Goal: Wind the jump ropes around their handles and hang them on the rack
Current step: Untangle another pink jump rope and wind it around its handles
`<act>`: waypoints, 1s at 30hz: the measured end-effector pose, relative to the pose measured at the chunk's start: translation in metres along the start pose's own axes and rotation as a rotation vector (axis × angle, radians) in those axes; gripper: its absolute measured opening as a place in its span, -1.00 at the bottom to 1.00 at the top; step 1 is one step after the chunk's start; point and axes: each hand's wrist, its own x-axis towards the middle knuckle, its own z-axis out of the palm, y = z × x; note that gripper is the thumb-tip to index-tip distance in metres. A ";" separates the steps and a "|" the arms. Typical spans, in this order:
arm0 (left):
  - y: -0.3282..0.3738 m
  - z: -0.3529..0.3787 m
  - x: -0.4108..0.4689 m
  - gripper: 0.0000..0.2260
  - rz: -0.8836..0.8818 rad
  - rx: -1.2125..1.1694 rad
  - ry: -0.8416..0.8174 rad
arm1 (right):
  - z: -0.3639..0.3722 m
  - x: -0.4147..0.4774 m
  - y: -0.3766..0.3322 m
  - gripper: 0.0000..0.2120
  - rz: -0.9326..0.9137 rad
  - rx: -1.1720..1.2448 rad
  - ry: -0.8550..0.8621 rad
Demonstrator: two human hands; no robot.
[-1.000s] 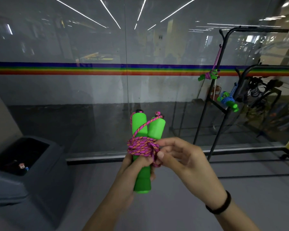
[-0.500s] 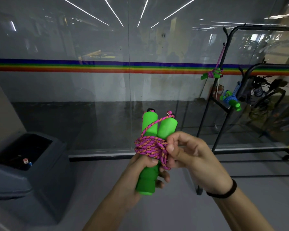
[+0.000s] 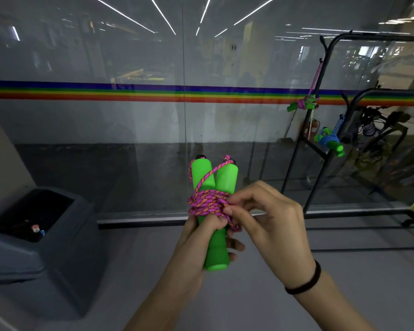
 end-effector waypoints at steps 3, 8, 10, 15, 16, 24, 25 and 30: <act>-0.002 0.000 0.001 -0.63 0.023 0.023 0.057 | -0.001 0.002 0.003 -0.97 0.215 0.185 -0.098; -0.005 -0.005 0.003 -0.70 0.053 0.103 0.081 | -0.002 0.005 0.005 -0.90 0.338 0.375 -0.171; -0.004 -0.007 0.004 -0.70 0.054 0.129 0.058 | 0.000 0.005 0.004 -0.94 0.253 0.273 -0.163; -0.003 -0.014 0.004 -0.62 0.008 0.124 0.014 | 0.002 0.006 0.007 -0.94 0.043 -0.147 -0.329; -0.002 -0.016 0.004 -0.55 -0.007 0.104 0.003 | 0.002 0.006 0.009 -0.91 0.066 -0.137 -0.359; 0.000 -0.028 0.003 -0.57 -0.133 -0.116 -0.130 | -0.009 0.016 0.006 -0.87 0.680 0.851 -0.105; -0.002 -0.030 0.002 -0.60 -0.142 -0.119 -0.121 | -0.013 0.017 0.007 -0.83 0.663 0.802 -0.077; -0.007 -0.037 0.000 -0.64 -0.150 -0.072 -0.119 | -0.026 0.019 0.012 -0.72 0.548 0.761 -0.048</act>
